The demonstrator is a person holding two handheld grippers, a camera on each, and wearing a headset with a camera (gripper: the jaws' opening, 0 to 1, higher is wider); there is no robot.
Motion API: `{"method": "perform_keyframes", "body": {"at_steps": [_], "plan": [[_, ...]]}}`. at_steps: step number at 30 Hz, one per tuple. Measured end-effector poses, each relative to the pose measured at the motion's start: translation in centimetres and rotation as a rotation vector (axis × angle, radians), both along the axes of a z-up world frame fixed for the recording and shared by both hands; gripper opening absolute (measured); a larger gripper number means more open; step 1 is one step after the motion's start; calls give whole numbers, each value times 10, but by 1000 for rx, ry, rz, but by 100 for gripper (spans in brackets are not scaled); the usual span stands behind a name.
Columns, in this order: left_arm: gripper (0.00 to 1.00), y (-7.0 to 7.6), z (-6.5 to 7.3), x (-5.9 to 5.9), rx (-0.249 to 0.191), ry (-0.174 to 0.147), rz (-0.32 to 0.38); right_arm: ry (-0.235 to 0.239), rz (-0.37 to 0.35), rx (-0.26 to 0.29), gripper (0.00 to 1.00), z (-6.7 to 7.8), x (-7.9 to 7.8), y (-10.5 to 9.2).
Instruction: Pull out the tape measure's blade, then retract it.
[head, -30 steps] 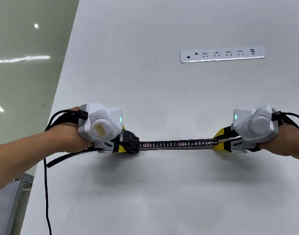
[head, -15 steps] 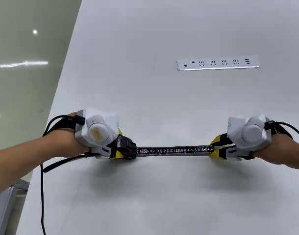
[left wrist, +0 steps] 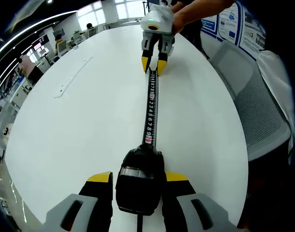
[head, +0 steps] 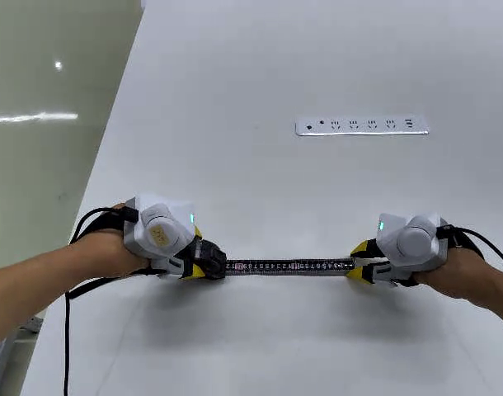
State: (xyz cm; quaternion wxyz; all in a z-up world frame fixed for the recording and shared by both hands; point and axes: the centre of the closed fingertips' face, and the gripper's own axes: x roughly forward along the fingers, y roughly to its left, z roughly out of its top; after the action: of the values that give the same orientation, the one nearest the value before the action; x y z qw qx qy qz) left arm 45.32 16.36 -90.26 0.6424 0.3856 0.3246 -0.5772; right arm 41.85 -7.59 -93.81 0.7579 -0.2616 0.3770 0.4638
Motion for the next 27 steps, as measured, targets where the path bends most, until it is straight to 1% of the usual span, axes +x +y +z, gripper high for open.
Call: {"method": "perform_keyframes", "body": {"at_steps": [5,9,12,16,18,20,21,22,27], "plan": [[41,1,5,3,-16,-2,36,-5,-60,4,24,0,2,-3],[43,2,10,3,-25,-8,60,-6,-89,4,24,0,2,-5],[45,3,12,1,-34,-6,76,-9,-111,2,24,0,2,-7],[47,4,14,1,-51,-10,113,-2,-139,8,26,2,-1,-7],[48,3,16,0,-72,-7,147,-4,-166,15,27,3,-1,-8],[50,4,16,-1,-73,-11,158,-6,-182,22,28,5,0,-8],[51,5,16,-1,-74,-12,166,-5,-201,34,28,7,0,-8],[51,5,17,-2,-78,-10,173,-4,-205,40,28,8,0,-7],[53,9,18,-2,-93,-14,230,0,-232,45,30,11,-2,-6]]}}
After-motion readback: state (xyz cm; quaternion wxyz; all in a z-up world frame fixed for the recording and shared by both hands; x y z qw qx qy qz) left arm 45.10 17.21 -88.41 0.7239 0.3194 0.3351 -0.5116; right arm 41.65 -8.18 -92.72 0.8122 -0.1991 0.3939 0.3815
